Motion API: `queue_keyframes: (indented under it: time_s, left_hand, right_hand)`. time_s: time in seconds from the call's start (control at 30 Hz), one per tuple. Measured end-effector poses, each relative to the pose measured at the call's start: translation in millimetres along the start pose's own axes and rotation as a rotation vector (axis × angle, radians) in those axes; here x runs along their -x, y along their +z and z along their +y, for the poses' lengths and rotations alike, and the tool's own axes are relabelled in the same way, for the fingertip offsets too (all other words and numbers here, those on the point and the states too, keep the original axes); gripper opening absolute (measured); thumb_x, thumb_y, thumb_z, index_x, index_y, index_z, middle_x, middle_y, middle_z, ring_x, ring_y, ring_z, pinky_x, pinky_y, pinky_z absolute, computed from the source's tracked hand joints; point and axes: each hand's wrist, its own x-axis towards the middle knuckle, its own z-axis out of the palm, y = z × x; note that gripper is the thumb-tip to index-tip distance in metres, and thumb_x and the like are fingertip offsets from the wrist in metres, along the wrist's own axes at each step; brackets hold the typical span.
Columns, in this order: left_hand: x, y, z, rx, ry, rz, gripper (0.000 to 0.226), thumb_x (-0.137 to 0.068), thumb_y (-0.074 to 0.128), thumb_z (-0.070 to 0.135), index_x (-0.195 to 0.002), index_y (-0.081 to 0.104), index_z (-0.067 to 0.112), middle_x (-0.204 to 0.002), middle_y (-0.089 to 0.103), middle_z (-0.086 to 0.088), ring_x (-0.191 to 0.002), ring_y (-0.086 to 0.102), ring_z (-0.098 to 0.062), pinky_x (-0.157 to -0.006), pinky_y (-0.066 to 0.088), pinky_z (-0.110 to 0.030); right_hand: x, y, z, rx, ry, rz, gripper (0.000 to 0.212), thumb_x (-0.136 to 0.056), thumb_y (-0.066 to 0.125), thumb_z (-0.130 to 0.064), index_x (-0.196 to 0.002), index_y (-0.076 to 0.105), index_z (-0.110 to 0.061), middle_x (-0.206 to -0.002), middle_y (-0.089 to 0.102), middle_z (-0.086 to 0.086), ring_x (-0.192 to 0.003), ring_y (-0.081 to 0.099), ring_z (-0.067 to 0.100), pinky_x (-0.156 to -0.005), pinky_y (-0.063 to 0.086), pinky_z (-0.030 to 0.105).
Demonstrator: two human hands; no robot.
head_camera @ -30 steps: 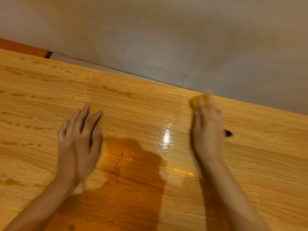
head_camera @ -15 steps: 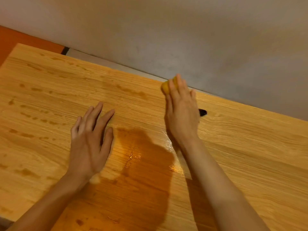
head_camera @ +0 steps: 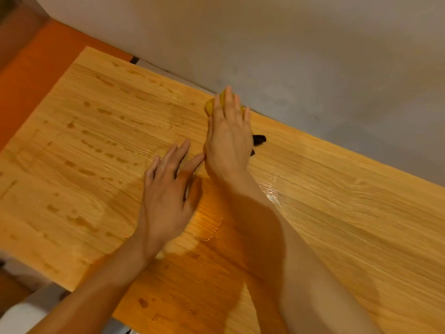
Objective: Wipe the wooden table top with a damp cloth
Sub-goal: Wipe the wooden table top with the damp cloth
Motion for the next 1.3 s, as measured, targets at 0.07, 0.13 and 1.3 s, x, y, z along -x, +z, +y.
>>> queue_keyframes:
  time_s: [0.07,0.13,1.3]
  left_hand:
    - [0,0,0,0.006,-0.003,-0.009,0.049,-0.101,0.033,0.039,-0.149,0.043,0.032,-0.165,0.024,0.004,-0.155,0.014,-0.016,-0.123,0.011,-0.043]
    - [2,-1,-1,0.033,0.005,-0.010,0.048,-0.101,0.035,0.037,-0.149,0.043,0.031,-0.166,0.023,0.003,-0.155,0.013,-0.017,-0.124,0.011,-0.045]
    - [34,-50,-141,0.031,-0.136,0.138,0.047,-0.103,0.038,0.028,-0.150,0.042,0.023,-0.164,0.027,0.000,-0.154,0.018,-0.019,-0.123,0.008,-0.044]
  right_hand:
    - [-8,-3,4,0.012,-0.158,-0.088,0.051,-0.103,0.042,-0.010,-0.153,0.030,-0.015,-0.163,0.016,0.005,-0.151,0.015,0.021,-0.124,0.010,0.039]
    - [1,-21,32,0.017,-0.113,-0.070,0.049,-0.103,0.043,-0.008,-0.150,0.034,-0.019,-0.162,0.021,0.004,-0.150,0.020,0.020,-0.123,0.011,0.037]
    - [73,48,-132,0.045,0.047,0.054,0.053,-0.098,0.045,-0.008,-0.150,0.033,-0.011,-0.161,0.016,0.011,-0.150,0.018,0.028,-0.124,0.014,0.046]
